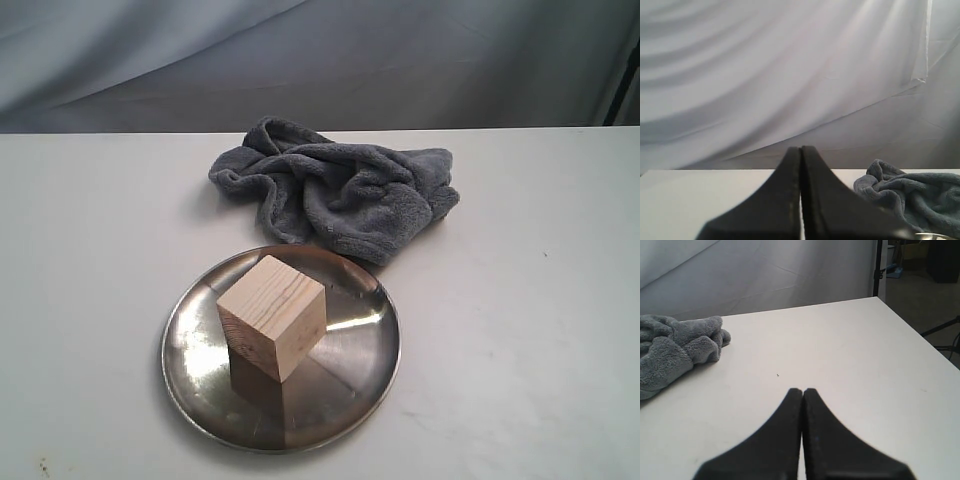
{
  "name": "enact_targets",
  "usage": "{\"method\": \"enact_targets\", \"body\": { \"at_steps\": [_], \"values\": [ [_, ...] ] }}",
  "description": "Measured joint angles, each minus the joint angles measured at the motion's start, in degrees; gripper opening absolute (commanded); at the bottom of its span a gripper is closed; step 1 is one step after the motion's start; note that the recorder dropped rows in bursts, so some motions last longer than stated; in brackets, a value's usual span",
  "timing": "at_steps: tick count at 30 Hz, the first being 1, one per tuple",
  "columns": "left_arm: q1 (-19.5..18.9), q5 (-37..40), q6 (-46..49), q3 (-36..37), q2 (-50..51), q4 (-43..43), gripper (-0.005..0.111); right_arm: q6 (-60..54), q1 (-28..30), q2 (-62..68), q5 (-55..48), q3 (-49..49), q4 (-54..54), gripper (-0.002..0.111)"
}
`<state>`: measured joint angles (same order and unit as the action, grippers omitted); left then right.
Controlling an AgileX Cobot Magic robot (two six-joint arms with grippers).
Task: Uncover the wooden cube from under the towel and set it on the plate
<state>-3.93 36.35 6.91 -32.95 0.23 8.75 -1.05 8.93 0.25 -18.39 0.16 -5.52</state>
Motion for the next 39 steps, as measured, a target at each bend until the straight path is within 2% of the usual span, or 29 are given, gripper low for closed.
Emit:
{"method": "enact_targets", "body": {
  "at_steps": [7, 11, 32, 36, 39],
  "values": [
    [0.0, 0.7, 0.1, 2.1, 0.0, 4.5, 0.000, 0.0, 0.0, 0.0, 0.0, 0.0, 0.0, 0.000],
    [0.0, -1.8, 0.2, 5.3, 0.0, 6.3, 0.000, 0.0, 0.0, 0.0, 0.0, 0.0, 0.0, 0.000],
    [0.0, -32.3, 0.4, 31.2, 0.0, 8.7, 0.000, 0.0, 0.0, 0.0, 0.0, 0.0, 0.0, 0.000],
    [0.0, -31.8, 0.4, 32.6, 0.0, 7.8, 0.000, 0.0, 0.0, 0.0, 0.0, 0.0, 0.0, 0.000],
    [0.0, -27.1, 0.6, 32.7, 0.0, 7.0, 0.000, 0.0, 0.0, 0.0, 0.0, 0.0, 0.0, 0.000]
  ]
}}
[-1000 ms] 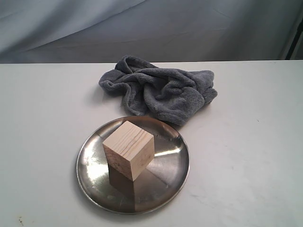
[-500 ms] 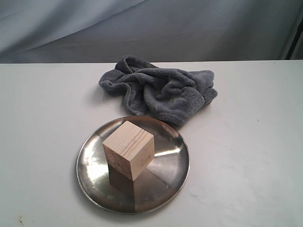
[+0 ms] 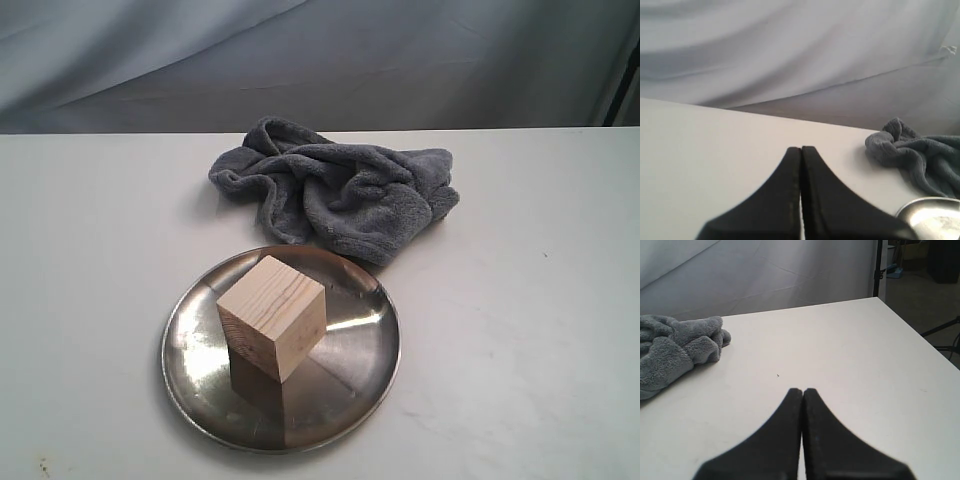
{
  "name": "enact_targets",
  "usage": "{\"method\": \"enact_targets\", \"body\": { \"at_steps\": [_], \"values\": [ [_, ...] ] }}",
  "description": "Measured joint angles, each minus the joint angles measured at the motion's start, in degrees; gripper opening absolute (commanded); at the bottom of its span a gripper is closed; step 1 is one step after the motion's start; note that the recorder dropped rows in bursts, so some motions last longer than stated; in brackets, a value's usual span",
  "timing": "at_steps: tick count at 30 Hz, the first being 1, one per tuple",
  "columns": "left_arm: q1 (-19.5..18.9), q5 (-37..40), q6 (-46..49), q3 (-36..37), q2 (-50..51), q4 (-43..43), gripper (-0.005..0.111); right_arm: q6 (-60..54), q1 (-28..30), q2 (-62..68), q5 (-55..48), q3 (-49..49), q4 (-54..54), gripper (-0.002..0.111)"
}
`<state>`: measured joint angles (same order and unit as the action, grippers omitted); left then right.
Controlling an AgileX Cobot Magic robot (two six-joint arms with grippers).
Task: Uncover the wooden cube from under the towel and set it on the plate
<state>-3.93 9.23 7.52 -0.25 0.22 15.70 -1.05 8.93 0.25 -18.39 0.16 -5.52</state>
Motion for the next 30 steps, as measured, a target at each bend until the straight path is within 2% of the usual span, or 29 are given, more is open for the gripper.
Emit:
{"method": "enact_targets", "body": {
  "at_steps": [9, 30],
  "values": [
    [0.0, 4.7, 0.0, 0.0, 0.0, -0.1, 0.000, 0.0, 0.0, 0.0, 0.0, 0.0, 0.0, 0.000],
    [0.0, 4.9, 0.2, 0.0, 0.0, -0.1, 0.000, 0.0, 0.0, 0.0, 0.0, 0.0, 0.0, 0.000]
  ]
}}
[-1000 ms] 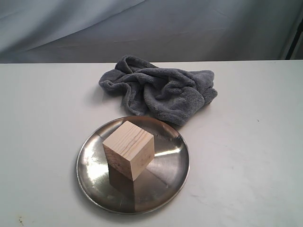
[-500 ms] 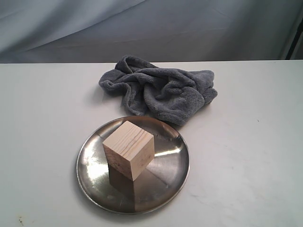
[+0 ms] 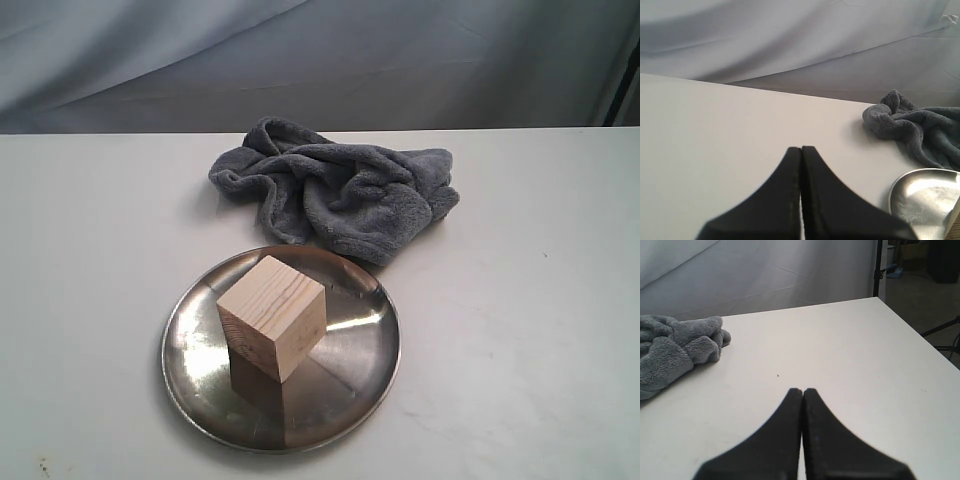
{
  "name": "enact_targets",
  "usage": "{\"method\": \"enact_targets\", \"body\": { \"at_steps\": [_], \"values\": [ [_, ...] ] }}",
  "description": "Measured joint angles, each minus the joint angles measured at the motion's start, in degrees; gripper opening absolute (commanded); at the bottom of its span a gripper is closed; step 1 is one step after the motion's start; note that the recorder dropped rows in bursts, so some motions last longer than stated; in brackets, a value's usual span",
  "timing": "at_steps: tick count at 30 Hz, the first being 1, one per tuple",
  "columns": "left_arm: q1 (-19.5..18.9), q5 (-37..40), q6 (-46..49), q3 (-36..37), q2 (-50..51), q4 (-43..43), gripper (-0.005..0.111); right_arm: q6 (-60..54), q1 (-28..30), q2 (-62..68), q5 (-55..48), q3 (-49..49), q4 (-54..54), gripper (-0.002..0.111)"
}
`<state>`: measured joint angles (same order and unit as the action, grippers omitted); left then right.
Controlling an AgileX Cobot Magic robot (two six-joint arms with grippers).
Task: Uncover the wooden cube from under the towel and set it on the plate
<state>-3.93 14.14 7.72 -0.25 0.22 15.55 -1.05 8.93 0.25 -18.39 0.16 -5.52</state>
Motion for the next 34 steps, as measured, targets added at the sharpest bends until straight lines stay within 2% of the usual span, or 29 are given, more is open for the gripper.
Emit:
{"method": "enact_targets", "body": {
  "at_steps": [4, 12, 34],
  "values": [
    [0.0, 0.0, 0.0, 0.0, 0.0, -0.4, 0.000, 0.0, 0.0, 0.0, 0.0, 0.0, 0.0, 0.000],
    [0.0, 2.6, 1.0, 0.0, 0.0, -6.7, 0.000, 0.0, 0.0, 0.0, 0.0, 0.0, 0.0, 0.000],
    [0.0, 2.9, 1.3, 0.0, 0.0, -6.9, 0.000, 0.0, 0.0, 0.0, 0.0, 0.0, 0.0, 0.000]
  ]
}}
